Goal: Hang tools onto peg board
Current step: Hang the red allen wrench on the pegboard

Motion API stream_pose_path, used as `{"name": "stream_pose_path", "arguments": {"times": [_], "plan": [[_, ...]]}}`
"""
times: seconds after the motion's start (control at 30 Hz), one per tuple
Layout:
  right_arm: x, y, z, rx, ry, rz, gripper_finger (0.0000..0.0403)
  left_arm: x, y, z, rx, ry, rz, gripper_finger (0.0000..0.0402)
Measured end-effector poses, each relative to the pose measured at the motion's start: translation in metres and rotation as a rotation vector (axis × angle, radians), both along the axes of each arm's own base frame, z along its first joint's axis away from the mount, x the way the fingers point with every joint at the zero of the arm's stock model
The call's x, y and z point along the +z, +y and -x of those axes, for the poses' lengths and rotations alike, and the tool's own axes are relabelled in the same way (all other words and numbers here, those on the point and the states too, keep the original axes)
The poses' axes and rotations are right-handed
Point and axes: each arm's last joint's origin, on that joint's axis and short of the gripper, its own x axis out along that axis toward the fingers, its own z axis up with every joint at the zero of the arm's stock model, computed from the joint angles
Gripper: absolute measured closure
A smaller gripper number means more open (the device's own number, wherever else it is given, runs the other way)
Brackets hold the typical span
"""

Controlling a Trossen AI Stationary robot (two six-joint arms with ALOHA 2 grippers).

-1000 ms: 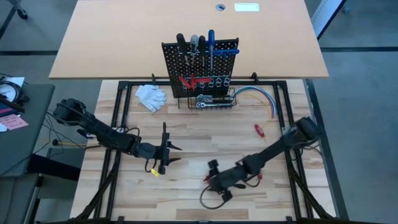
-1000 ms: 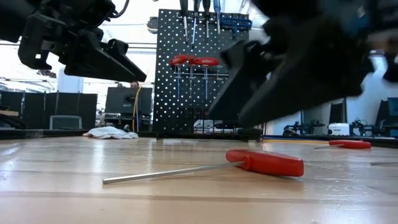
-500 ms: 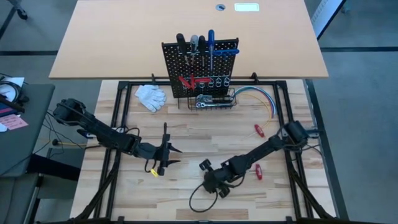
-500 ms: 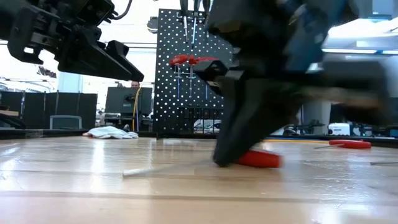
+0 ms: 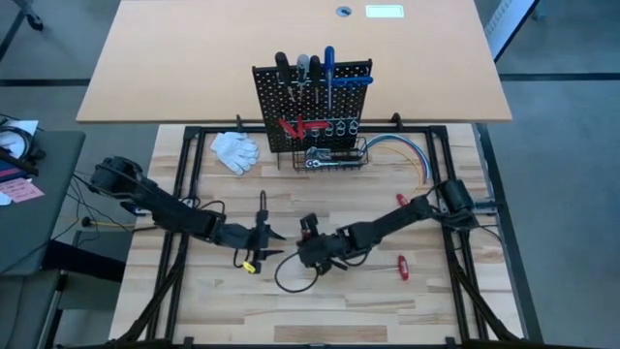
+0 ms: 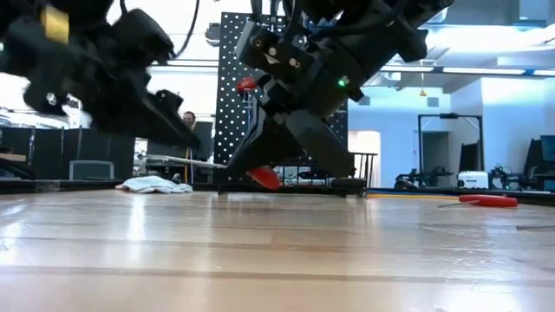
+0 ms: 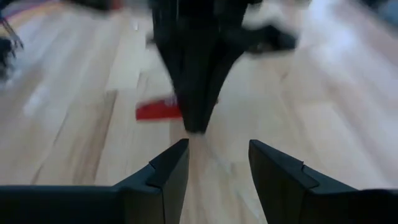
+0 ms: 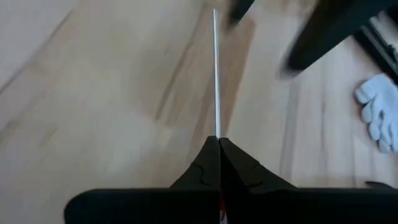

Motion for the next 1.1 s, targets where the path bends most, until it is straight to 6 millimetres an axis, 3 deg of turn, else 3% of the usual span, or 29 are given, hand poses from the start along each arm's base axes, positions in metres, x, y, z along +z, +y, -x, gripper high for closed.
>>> {"name": "stream_pose_path", "arguments": {"times": [0.17,0.4,0.57,0.83,1.1], "plan": [[0.001,0.000,0.000,0.001,-0.007,-0.003,0.0402,-0.019,0.004,-0.009,0.043,0.029,-0.027,0.0242],[0.002,0.004,0.001,0.010,-0.008,-0.005,0.0403,-0.020,0.008,-0.016,-0.029,0.039,0.119,0.0250],[0.002,0.003,0.000,0.009,-0.013,-0.007,0.0403,-0.021,0.013,-0.020,-0.028,0.093,0.170,0.0292],[0.002,0.003,0.000,0.008,-0.016,-0.010,0.0403,-0.022,0.014,-0.019,-0.027,0.107,0.178,0.0393],[0.004,0.004,-0.001,0.009,-0.030,-0.014,0.0403,-0.024,0.017,-0.019,-0.010,0.128,0.169,0.0389]]}}
